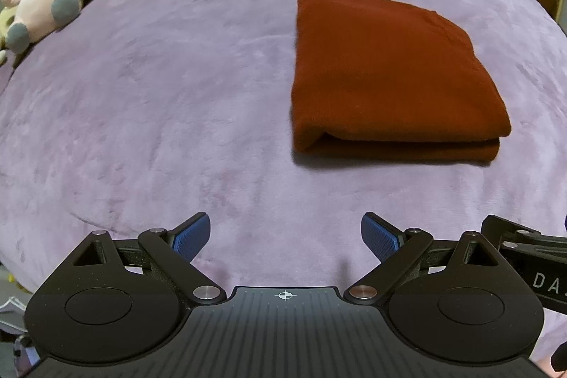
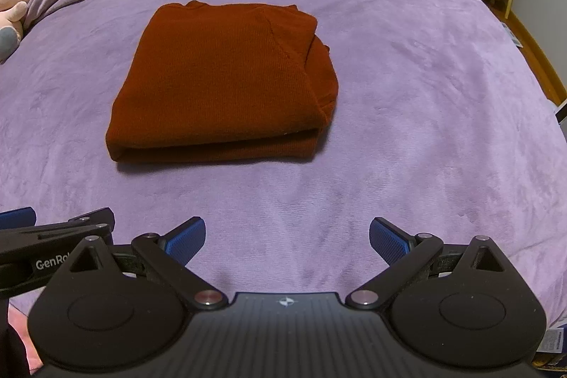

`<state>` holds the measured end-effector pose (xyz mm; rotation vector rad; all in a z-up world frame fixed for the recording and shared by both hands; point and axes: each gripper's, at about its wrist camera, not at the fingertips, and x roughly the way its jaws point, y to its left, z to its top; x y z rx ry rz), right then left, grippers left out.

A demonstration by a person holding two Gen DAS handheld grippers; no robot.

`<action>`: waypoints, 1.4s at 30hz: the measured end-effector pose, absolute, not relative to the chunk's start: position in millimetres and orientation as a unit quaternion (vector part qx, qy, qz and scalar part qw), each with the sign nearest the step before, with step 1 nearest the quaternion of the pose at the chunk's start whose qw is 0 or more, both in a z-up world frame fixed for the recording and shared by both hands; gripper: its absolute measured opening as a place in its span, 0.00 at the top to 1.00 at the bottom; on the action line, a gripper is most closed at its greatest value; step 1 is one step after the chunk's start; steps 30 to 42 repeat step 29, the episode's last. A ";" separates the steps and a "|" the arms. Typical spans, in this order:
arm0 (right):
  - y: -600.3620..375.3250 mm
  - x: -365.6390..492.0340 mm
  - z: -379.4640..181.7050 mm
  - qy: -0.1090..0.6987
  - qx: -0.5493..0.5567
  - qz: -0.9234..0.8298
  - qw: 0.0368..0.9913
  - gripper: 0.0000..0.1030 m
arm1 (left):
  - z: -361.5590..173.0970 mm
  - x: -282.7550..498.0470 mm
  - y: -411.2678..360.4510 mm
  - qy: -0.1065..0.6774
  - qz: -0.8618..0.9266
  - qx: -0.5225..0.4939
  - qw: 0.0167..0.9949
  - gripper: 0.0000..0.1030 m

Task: Fold small clothes

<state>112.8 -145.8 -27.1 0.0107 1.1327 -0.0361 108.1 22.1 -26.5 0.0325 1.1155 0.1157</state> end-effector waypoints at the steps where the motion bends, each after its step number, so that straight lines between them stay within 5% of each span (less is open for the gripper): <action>1: -146.0 113.0 -26.9 0.536 0.005 -0.017 0.844 0.04 | -26.2 108.4 21.8 0.529 0.055 0.016 0.847 0.07; 42: -147.1 117.9 -26.3 0.539 0.006 -0.018 0.842 0.04 | -30.0 111.4 19.4 0.535 0.054 0.031 0.842 0.07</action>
